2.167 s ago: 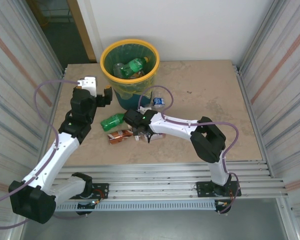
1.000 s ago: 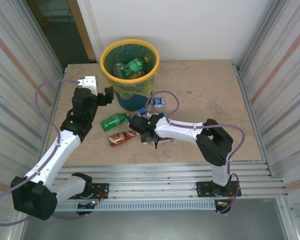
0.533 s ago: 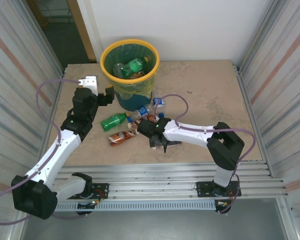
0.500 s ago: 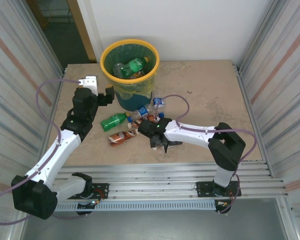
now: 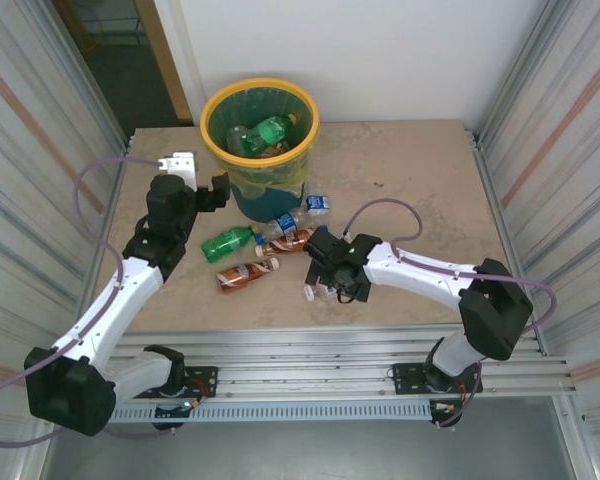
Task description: Put the plastic bottles in the bin
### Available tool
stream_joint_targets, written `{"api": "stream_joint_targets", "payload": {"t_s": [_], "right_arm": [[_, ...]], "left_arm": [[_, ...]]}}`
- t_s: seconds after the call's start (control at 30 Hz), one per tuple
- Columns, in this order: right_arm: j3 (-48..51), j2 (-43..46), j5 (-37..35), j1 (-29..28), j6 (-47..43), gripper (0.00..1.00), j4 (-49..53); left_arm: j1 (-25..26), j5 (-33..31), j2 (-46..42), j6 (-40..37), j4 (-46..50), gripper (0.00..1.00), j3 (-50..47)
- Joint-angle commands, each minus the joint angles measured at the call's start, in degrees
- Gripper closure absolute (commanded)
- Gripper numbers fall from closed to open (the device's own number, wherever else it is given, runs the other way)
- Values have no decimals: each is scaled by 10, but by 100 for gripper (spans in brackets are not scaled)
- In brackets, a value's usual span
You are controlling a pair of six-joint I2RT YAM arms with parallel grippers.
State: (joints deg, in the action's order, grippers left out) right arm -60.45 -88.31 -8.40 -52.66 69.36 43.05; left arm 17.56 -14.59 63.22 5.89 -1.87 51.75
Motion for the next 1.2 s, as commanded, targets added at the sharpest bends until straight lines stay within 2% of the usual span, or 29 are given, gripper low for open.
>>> {"api": "stream_joint_targets", "payload": {"t_s": [0.0,0.23,0.5,0.97,1.03,1.17], "right_arm": [[3,-16,41,8,52,2,-26],[1,-54,54,33,53,2,-52],[-32,-103,31,55,23,2,-57],[-112,-202,25,46,-52,0,-10],[-109,-204,26,44,-56,4,-7],[-97,-191,25,44,-64,20,-12]], "left_arm": [[-7,2,0,5,-14,1,17],[-10,1,-2,4,-12,1,12],[-13,1,-4,4,-13,1,8],[-18,-4,-9,4,-13,1,1],[-19,-4,-10,7,-12,1,1],[-22,2,-10,16,-14,1,2]]}}
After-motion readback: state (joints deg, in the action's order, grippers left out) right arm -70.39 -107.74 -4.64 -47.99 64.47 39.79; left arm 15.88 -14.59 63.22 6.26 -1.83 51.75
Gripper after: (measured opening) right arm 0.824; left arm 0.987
